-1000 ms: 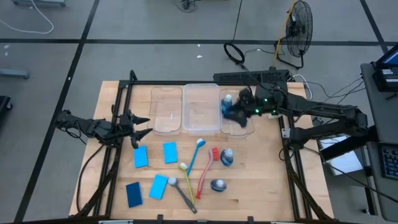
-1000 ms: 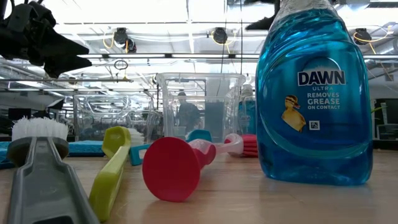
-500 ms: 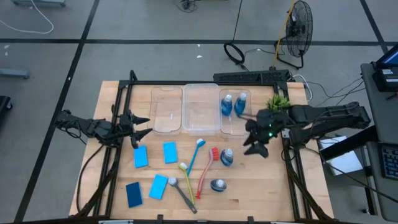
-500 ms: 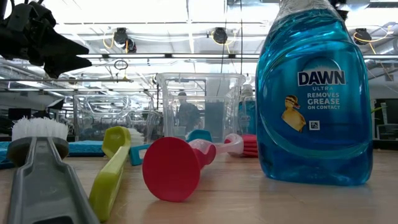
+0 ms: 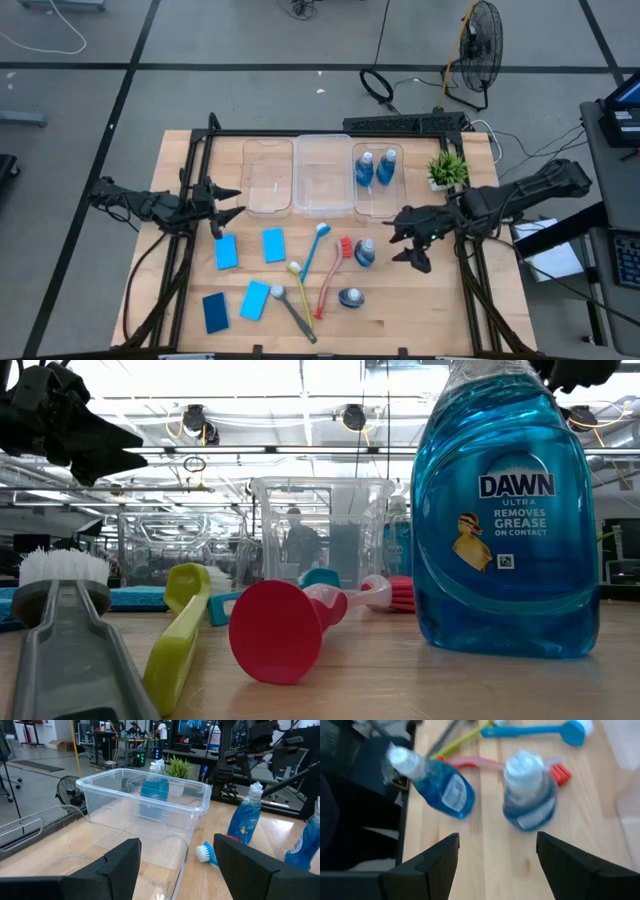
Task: Pick & Place Kitchen Sink Supplies
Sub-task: Put the blue dishwashing liquid bottle into the right transparent bin
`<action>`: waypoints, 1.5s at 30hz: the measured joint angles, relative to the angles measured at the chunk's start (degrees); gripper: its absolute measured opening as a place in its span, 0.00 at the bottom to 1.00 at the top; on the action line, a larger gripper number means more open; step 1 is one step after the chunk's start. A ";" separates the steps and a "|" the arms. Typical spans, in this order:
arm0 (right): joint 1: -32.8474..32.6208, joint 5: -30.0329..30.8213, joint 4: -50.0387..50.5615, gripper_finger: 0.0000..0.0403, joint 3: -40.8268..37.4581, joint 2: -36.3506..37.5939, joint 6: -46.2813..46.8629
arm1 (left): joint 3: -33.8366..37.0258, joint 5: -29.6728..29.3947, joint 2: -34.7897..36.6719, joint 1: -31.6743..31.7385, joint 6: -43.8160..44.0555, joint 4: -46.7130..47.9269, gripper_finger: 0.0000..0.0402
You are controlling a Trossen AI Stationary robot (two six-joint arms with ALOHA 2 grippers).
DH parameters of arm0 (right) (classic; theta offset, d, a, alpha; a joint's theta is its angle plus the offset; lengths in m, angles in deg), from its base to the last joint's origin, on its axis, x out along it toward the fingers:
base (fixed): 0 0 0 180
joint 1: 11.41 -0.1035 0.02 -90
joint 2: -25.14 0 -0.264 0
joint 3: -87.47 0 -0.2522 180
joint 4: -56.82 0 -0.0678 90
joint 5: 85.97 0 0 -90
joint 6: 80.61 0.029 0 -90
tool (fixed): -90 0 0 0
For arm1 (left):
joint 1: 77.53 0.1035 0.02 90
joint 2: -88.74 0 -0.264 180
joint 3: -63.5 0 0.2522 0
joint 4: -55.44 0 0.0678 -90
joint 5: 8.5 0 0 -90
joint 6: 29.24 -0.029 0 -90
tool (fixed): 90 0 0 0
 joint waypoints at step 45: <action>-3.40 22.41 -21.55 0.62 -6.55 -10.69 6.69 | 0.00 -0.02 0.00 0.01 -0.57 1.24 0.63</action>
